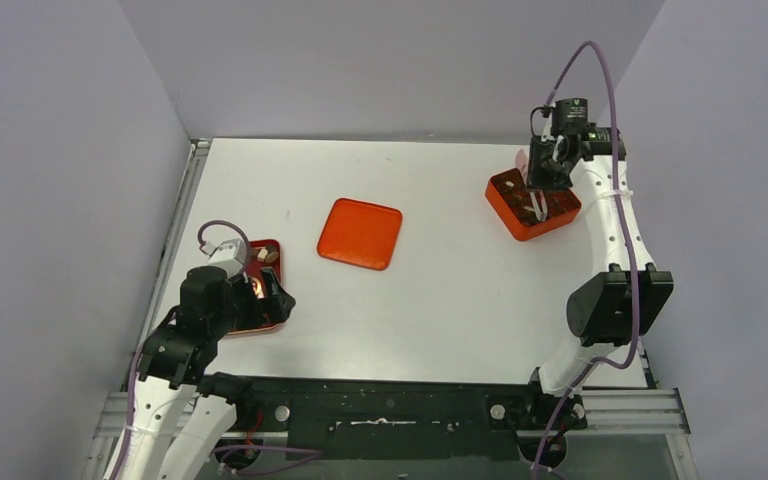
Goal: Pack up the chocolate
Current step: Place the fake chocolate in the packing box.
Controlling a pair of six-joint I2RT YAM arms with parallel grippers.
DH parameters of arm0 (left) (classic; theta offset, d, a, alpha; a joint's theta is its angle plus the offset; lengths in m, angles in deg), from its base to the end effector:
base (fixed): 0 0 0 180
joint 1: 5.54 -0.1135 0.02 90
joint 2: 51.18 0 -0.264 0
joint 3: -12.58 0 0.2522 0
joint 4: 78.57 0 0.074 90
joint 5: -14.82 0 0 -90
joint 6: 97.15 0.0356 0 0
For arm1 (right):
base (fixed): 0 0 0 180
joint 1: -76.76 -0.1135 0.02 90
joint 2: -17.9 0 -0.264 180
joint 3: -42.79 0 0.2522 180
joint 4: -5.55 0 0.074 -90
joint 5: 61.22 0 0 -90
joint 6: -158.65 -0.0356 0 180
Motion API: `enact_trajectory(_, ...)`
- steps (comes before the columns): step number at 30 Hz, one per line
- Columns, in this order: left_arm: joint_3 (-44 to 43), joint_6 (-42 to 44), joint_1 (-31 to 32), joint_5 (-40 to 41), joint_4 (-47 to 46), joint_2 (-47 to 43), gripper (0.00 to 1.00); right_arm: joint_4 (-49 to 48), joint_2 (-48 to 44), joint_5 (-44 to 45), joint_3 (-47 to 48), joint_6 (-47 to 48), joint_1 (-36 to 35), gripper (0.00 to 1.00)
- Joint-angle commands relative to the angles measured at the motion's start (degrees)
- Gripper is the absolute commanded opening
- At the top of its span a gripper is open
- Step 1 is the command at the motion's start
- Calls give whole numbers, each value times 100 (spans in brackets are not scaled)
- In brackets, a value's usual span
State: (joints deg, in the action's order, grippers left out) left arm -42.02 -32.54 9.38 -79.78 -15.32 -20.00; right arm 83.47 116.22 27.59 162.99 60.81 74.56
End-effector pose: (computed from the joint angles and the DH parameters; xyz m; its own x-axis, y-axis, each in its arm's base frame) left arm 0.1052 -0.0310 0.2803 -0.6947 -0.2572 -0.6717 0.0202 0.9265 -0.3757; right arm 0.3532 0.0143 0.3778 -0.8279 0.1047 -0.5510 0.0636 0.9936 0.0933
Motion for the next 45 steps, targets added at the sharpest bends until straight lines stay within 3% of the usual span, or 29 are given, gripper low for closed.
enact_trajectory(1,-127,112,12,91,-307,-228,97,-160,305,-431,283,62,505,28)
enact_trajectory(11,-190,27,52,401,-129,-398,97,44,1241,-637,915,143,1063,28)
enact_trajectory(23,-205,10,62,416,-93,-486,97,-69,1980,-558,1234,353,1160,30)
enact_trajectory(36,-231,9,66,574,-113,-494,97,-133,1952,-341,1231,343,1171,38)
enact_trajectory(45,-299,10,67,556,-79,-489,97,4,1709,-302,1274,342,1137,37)
